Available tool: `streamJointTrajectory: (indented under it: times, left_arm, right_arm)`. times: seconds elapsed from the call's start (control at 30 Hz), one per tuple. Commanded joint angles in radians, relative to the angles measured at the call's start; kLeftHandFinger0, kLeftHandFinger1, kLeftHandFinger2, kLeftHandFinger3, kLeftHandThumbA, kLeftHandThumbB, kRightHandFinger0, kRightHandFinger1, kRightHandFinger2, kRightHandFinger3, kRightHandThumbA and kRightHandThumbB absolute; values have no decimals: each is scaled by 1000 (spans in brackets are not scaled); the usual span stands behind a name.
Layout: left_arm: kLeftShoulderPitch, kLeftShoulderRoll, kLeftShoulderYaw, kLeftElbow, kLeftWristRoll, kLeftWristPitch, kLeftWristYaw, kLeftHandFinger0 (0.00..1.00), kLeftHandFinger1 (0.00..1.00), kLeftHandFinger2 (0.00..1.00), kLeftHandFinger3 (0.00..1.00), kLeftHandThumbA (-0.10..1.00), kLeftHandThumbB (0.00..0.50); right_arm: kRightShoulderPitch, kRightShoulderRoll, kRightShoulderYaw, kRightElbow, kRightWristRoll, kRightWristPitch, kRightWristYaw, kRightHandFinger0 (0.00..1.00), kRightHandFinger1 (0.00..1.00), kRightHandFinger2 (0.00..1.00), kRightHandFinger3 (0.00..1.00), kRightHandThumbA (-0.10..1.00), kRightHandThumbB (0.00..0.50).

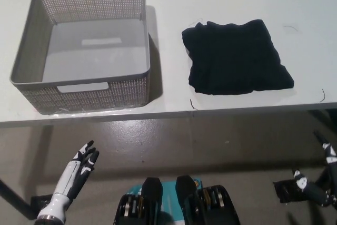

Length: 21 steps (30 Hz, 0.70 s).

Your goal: Use the right hand to pick up a t shirt on the right hand side and place it into a contianer on the left side

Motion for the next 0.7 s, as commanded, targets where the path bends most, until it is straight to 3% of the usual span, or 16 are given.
streamJointTrajectory:
  times: [0.0, 0.07, 0.1, 0.17, 0.33, 0.43, 0.67]
  left_arm:
    - [-24, 29, -2, -9, 24, -54, 12, 864, 918, 1000, 1000, 1000, 366]
    - [-24, 27, 3, -8, 19, -56, 12, 863, 907, 1000, 1000, 1000, 364]
    - [-24, 26, 3, -7, 16, -55, 10, 863, 907, 1000, 1000, 1000, 363]
    - [-24, 25, 3, -11, 17, -53, 10, 862, 907, 1000, 1000, 1000, 356]
    - [-25, 19, 4, -10, 15, -62, 13, 851, 902, 996, 1000, 1000, 357]
    - [-29, 18, 3, -10, 17, -60, 13, 837, 897, 991, 1000, 1000, 365]
    - [-38, 19, 2, -5, 23, -65, 15, 823, 882, 969, 1000, 1000, 373]
  right_arm:
    - [-33, -12, -15, -155, -124, 74, -18, 1000, 1000, 1000, 1000, 711, 317]
    - [-54, -14, -10, -199, -177, 136, -4, 1000, 1000, 1000, 1000, 712, 332]
    - [-80, -10, -8, -227, -208, 179, 4, 1000, 1000, 1000, 1000, 727, 390]
    - [-119, -5, -2, -255, -253, 239, 16, 1000, 1000, 1000, 1000, 757, 434]
    - [-229, 0, 23, -258, -325, 321, 31, 1000, 1000, 1000, 1000, 746, 495]
    - [-294, 1, 46, -240, -369, 363, 37, 1000, 1000, 1000, 1000, 670, 500]
    - [-396, 5, 98, -140, -433, 402, 7, 1000, 1000, 1000, 1000, 704, 500]
